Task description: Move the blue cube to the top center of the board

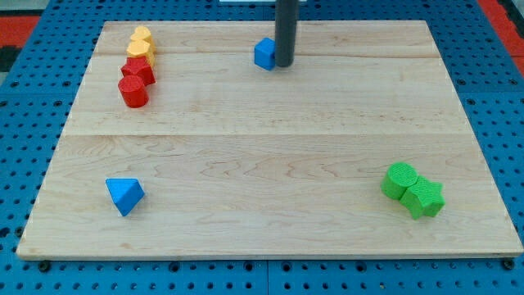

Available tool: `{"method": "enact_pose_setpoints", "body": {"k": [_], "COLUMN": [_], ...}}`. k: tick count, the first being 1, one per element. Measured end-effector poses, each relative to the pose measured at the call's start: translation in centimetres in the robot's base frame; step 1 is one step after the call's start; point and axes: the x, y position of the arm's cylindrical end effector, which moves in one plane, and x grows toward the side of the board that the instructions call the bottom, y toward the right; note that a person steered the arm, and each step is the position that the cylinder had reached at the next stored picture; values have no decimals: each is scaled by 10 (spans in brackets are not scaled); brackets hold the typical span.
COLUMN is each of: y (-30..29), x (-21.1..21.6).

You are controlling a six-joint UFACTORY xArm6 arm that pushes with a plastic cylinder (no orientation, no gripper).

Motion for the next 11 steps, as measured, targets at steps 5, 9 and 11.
{"method": "enact_pose_setpoints", "body": {"k": [5,9,11], "y": [-90,13,-4], "x": [-26,15,-27]}}
